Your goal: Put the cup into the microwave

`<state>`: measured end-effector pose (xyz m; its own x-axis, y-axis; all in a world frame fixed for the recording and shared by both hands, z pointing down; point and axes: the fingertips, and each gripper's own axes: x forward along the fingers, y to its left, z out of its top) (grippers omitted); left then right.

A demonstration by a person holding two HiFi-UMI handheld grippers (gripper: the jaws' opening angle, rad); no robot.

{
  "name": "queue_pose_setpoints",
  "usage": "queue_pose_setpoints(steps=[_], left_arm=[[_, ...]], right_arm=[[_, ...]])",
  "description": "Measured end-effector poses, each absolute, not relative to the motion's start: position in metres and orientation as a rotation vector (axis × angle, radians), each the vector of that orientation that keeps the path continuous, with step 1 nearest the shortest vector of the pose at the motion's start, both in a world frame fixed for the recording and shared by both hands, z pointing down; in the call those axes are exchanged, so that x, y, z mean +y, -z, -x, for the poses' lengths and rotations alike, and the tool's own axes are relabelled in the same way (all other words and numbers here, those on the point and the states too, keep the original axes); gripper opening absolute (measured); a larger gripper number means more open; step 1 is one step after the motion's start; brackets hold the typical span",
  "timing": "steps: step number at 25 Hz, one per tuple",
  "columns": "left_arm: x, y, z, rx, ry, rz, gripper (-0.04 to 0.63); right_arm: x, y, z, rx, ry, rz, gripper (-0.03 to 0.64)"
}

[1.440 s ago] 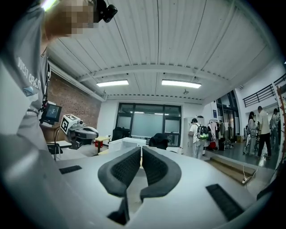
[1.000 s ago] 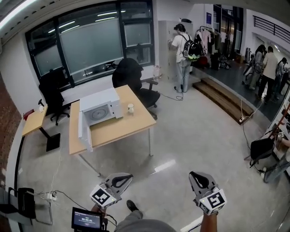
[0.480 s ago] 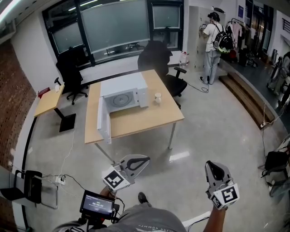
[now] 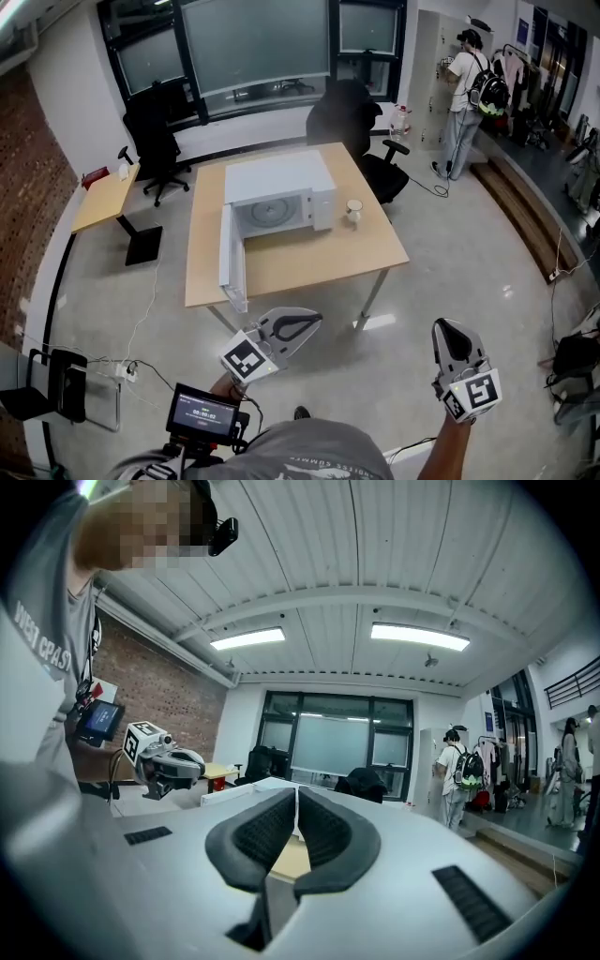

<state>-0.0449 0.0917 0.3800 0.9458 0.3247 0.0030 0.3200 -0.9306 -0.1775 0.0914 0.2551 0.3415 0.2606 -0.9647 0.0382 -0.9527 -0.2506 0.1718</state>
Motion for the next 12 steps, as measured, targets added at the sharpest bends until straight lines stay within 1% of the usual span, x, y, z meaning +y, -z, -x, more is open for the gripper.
queue_pose_setpoints(steps=[12], left_arm=[[0.011,-0.39,0.031,-0.413,-0.012,2.959,0.02]], right_arm=[[0.146,-0.349,-0.128,-1.896,0.069,-2.287,0.02]])
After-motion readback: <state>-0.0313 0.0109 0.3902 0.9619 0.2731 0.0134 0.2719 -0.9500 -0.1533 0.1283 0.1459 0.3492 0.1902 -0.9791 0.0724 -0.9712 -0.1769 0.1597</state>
